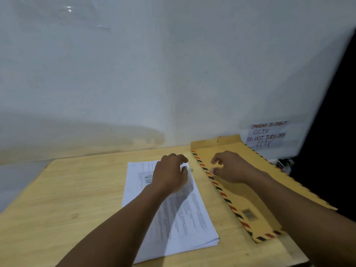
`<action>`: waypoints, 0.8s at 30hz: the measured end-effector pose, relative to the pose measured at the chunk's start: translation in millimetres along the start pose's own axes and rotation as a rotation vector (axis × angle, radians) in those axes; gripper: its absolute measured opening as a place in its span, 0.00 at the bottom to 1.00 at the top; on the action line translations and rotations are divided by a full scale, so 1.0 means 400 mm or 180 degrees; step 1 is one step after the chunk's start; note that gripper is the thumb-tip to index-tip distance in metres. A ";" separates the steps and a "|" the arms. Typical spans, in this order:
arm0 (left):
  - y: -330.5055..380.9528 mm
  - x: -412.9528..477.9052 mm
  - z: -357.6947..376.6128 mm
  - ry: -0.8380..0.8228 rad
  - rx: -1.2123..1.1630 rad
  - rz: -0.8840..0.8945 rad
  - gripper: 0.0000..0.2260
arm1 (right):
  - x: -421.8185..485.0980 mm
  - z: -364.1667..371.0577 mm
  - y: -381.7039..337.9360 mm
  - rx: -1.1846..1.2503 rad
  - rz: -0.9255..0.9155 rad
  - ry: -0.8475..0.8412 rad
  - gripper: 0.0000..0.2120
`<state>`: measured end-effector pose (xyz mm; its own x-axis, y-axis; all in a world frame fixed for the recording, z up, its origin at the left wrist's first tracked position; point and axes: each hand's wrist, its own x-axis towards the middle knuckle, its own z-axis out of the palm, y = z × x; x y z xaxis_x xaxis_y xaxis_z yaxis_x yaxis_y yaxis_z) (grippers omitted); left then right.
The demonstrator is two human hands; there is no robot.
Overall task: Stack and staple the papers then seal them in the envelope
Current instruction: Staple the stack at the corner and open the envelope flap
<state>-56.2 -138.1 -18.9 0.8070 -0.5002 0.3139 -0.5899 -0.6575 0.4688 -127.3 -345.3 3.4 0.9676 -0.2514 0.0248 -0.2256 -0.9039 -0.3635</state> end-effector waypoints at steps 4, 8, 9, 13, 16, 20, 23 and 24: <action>0.054 0.005 0.038 -0.0162 -0.0026 0.0136 0.14 | -0.012 0.003 0.040 -0.0056 0.0112 0.0020 0.18; 0.079 0.012 0.066 -0.0314 -0.0054 0.0121 0.14 | -0.019 0.010 0.061 -0.0025 0.0157 0.0014 0.18; 0.083 0.012 0.071 -0.0319 -0.0050 0.0112 0.14 | -0.020 0.012 0.064 -0.0028 0.0157 0.0017 0.17; 0.085 0.013 0.086 -0.0364 0.0076 0.0080 0.14 | -0.022 0.024 0.070 -0.0035 0.0198 -0.0062 0.18; 0.082 0.014 0.095 -0.0443 0.0161 0.0106 0.14 | -0.022 0.033 0.070 -0.0056 0.0229 -0.0159 0.19; 0.074 0.013 0.106 -0.0473 0.0232 0.0176 0.13 | -0.021 0.043 0.069 -0.0061 0.0224 -0.0140 0.21; 0.070 0.012 0.106 -0.0498 0.0276 0.0225 0.13 | -0.018 0.053 0.058 -0.0051 0.0204 -0.0155 0.22; 0.070 0.011 0.105 -0.0504 0.0277 0.0234 0.13 | -0.016 0.057 0.054 -0.0064 0.0193 -0.0158 0.23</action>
<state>-70.4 -182.1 -39.2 0.7513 -0.6265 0.2076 -0.6527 -0.6588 0.3742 -135.9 -355.1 -26.0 0.9564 -0.2890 -0.0432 -0.2858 -0.8944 -0.3440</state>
